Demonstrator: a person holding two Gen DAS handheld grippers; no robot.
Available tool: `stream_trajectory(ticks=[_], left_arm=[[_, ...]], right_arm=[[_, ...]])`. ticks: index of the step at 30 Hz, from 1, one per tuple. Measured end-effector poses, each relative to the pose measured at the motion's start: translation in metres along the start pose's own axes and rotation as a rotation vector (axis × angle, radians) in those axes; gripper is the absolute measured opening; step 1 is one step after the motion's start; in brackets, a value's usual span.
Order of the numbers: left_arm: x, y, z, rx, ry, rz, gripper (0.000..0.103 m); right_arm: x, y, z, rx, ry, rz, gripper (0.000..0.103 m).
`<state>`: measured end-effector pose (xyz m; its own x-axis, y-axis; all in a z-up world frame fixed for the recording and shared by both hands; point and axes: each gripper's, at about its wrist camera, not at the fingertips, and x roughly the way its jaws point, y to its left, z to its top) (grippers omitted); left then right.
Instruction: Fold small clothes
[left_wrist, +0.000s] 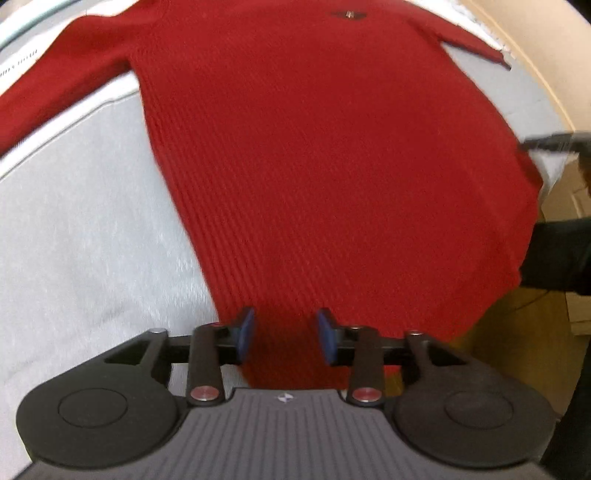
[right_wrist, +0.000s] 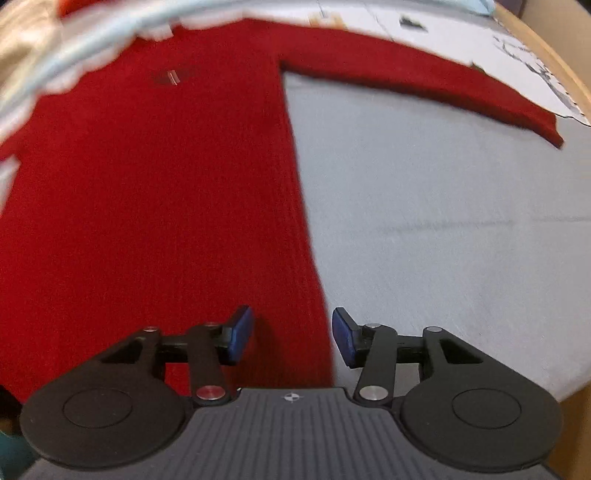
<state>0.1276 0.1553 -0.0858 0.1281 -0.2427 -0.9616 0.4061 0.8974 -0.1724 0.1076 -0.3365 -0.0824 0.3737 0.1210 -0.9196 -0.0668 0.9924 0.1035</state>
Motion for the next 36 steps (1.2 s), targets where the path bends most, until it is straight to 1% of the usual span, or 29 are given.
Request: stream_trajectory(ticks=[1,2,3,4,5,6,7,8,9,10,12,14,15,16,18,20,21,22,23,24,25,26,27,28,30,31,32,34,36], left_arm=[[0.006,0.000,0.001,-0.007,0.022,0.008,0.045],[0.014,-0.002,-0.002,-0.009,0.061,0.029,0.046],[0.023,-0.006,-0.003,0.008,0.104,0.064,0.046],[0.025,-0.011,-0.001,0.038,0.117,0.087,0.046],[0.020,-0.013,0.002,0.046,0.107,0.094,0.046],[0.011,-0.015,0.008,0.031,0.073,0.091,0.046],[-0.004,-0.014,0.017,-0.001,0.013,0.082,0.047],[-0.020,-0.013,0.024,-0.032,-0.048,0.085,0.053],[-0.038,-0.014,0.034,-0.065,-0.118,0.110,0.058],[-0.054,-0.018,0.044,-0.092,-0.183,0.151,0.066],[-0.092,-0.028,0.062,-0.128,-0.330,0.231,0.071],[-0.127,-0.039,0.076,-0.163,-0.464,0.275,0.078],[-0.143,-0.045,0.082,-0.186,-0.539,0.287,0.080],[-0.155,-0.043,0.093,-0.206,-0.612,0.292,0.084],[-0.167,-0.047,0.100,-0.249,-0.759,0.323,0.084],[-0.162,-0.058,0.105,-0.248,-0.863,0.383,0.085],[-0.157,-0.061,0.107,-0.265,-0.892,0.393,0.085],[-0.145,-0.059,0.106,-0.297,-0.906,0.380,0.085],[-0.129,-0.055,0.107,-0.329,-0.882,0.374,0.085],[-0.112,-0.050,0.112,-0.354,-0.816,0.403,0.084],[-0.100,-0.049,0.122,-0.396,-0.753,0.455,0.077],[-0.094,-0.048,0.128,-0.429,-0.748,0.468,0.076],[-0.091,-0.049,0.134,-0.428,-0.759,0.451,0.076],[-0.089,-0.053,0.140,-0.392,-0.757,0.448,0.076],[-0.090,-0.059,0.158,-0.321,-0.754,0.487,0.076],[-0.090,-0.062,0.162,-0.299,-0.745,0.496,0.076],[-0.089,-0.062,0.167,-0.291,-0.732,0.487,0.076],[-0.073,-0.047,0.172,-0.304,-0.713,0.448,0.076],[-0.059,-0.039,0.177,-0.311,-0.673,0.431,0.073]], right_arm=[[0.002,0.000,-0.002,-0.014,0.008,-0.003,0.050],[0.009,0.001,-0.005,-0.038,0.052,-0.031,0.050],[0.017,0.000,-0.007,-0.058,0.106,-0.057,0.053],[0.021,0.001,-0.009,-0.065,0.123,-0.067,0.054],[0.018,0.001,-0.006,-0.051,0.104,-0.065,0.053],[0.012,0.001,-0.001,-0.036,0.069,-0.045,0.052],[0.003,0.000,0.003,-0.017,0.028,-0.029,0.052],[-0.004,0.000,0.007,0.002,-0.009,-0.017,0.052],[-0.013,-0.001,0.012,0.023,-0.051,-0.003,0.053],[-0.021,-0.005,0.017,0.042,-0.094,0.007,0.054],[-0.037,-0.009,0.028,0.078,-0.180,0.005,0.054],[-0.047,-0.014,0.037,0.113,-0.249,-0.005,0.054],[-0.046,-0.022,0.046,0.130,-0.275,-0.010,0.054],[-0.050,-0.027,0.053,0.153,-0.306,-0.021,0.054],[-0.053,-0.043,0.066,0.210,-0.354,-0.031,0.054],[-0.057,-0.065,0.091,0.289,-0.394,-0.023,0.054],[-0.070,-0.081,0.086,0.340,-0.419,-0.023,0.054],[-0.071,-0.091,0.089,0.393,-0.444,-0.023,0.054],[-0.070,-0.100,0.090,0.444,-0.465,-0.024,0.054],[-0.068,-0.107,0.089,0.490,-0.484,-0.031,0.054],[-0.068,-0.118,0.087,0.548,-0.506,-0.048,0.054],[-0.069,-0.125,0.080,0.589,-0.519,-0.066,0.054],[-0.067,-0.133,0.077,0.626,-0.524,-0.088,0.054],[-0.060,-0.141,0.078,0.673,-0.517,-0.114,0.054],[-0.046,-0.156,0.083,0.726,-0.492,-0.125,0.054],[-0.041,-0.164,0.088,0.750,-0.487,-0.126,0.054],[-0.037,-0.170,0.091,0.783,-0.489,-0.127,0.054],[-0.026,-0.184,0.096,0.875,-0.497,-0.101,0.054],[-0.009,-0.193,0.096,0.954,-0.499,-0.057,0.054]])
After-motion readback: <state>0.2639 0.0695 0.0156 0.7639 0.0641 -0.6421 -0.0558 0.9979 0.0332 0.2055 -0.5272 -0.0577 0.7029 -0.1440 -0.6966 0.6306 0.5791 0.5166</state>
